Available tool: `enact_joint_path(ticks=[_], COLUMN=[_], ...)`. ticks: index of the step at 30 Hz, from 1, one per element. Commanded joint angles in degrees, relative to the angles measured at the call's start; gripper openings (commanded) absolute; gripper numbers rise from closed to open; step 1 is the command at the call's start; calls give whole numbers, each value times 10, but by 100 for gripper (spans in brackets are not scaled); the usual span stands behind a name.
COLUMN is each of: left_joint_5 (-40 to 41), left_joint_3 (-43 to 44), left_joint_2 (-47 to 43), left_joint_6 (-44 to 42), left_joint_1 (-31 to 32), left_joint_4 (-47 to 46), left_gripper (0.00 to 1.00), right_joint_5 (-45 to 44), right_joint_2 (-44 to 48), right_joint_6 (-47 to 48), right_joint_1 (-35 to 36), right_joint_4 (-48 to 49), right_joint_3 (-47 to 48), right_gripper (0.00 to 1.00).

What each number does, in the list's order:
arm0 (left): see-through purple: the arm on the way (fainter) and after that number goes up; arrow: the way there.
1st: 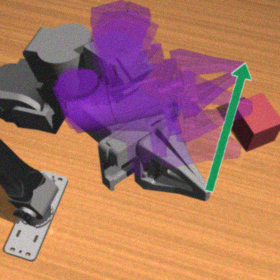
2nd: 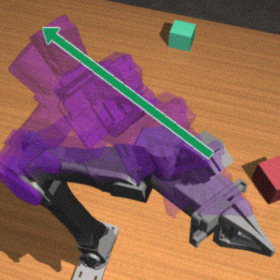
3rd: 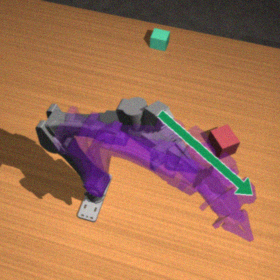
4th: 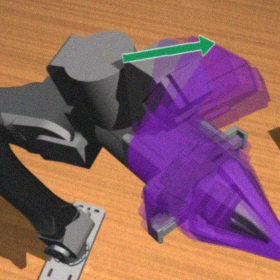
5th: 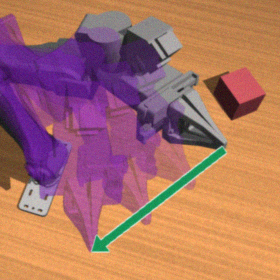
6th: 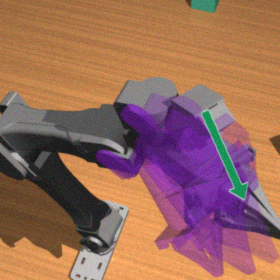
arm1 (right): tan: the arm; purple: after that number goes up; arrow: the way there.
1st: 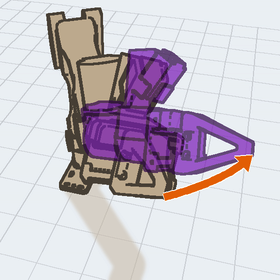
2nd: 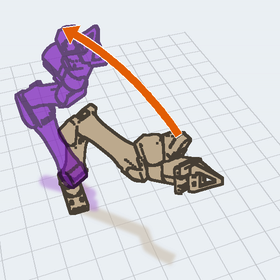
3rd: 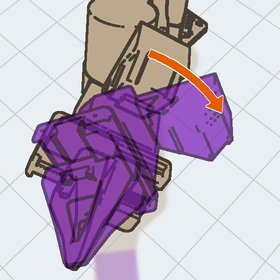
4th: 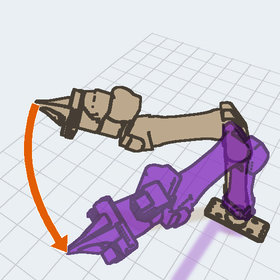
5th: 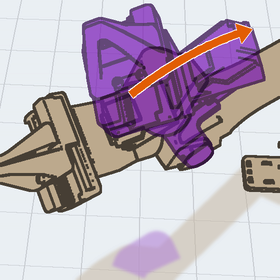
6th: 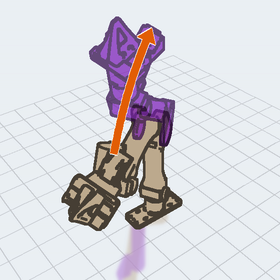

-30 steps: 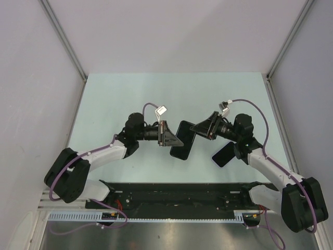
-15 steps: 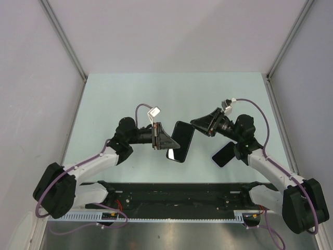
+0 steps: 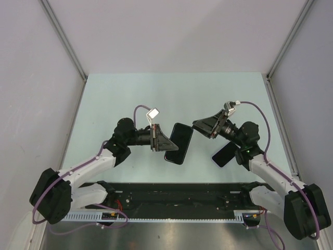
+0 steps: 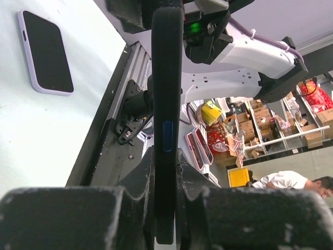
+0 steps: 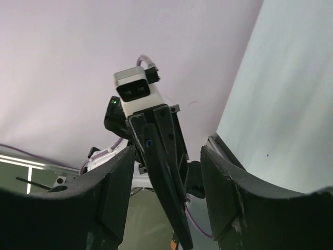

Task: Take the phone out of the phone case
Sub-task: Pick up the phone at the center of the board.

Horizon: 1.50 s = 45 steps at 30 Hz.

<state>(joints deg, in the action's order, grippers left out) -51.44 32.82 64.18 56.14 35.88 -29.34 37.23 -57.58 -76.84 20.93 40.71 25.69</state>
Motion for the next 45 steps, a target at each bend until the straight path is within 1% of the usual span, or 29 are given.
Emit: enact_joint_path(ticks=[1,6,8,9,10,12,13,15,16,18,20,21,22,25,28,31,34,39,45], left_joint_5=[-14,-31,-33,-32,-32,-33,-35,-36,-35,-33,-29,-29,-26,-18,-20,-24,-25,-26,-25], left_joint_3=[12,4,8,8,9,10,10,10,8,7,5,5,3,5,8,10,13,13,11], left_joint_2=[-34,-34,-33,-34,-35,-34,-32,-30,-31,-34,-35,-35,-36,-33,-21,-14,-11,-3,-1], left_joint_6=[-16,0,1,1,1,1,1,2,2,2,2,3,6,16,28,35,35,35,36], left_joint_1=[-1,-1,-2,-2,-2,-2,-2,-4,-4,-10,-16,-22,-26,-34,-38,-38,-40,-47,-52], left_joint_4=[-9,-34,-35,-34,-34,-33,-33,-31,-30,-29,-28,-31,-33,-44,-62,-75,-77,-78,-80], left_gripper=[0,0,0,0,0,0,0,0,0,0,0,0,0,0,0,0,0,0,0], right_joint_5=[7,38,36,35,35,37,37,37,36,35,30,28,21,10,1,-1,-1,-2,-5], right_joint_2=[17,-12,-20,-27,-31,-39,-41,-44,-46,-50,-49,-50,-48,-41,-35,-38,-45,-50,-50], right_joint_6=[-12,-2,3,4,3,-6,-8,-10,-12,-18,-25,-27,-28,-16,-4,-2,-8,-15,-28], right_joint_1=[1,18,27,31,38,42,45,46,47,56,68,72,74,85,87,88,88,89,89], right_joint_4=[79,97,97,100,105,130,136,141,139,145,150,150,148,128,99,99,110,126,147], right_joint_3=[6,16,16,16,16,16,16,16,16,15,16,15,15,16,15,15,13,10,5], right_gripper=[57,55,51,48,42,38,33,26,16,12,13,15,20,19,16,16,18,28,28])
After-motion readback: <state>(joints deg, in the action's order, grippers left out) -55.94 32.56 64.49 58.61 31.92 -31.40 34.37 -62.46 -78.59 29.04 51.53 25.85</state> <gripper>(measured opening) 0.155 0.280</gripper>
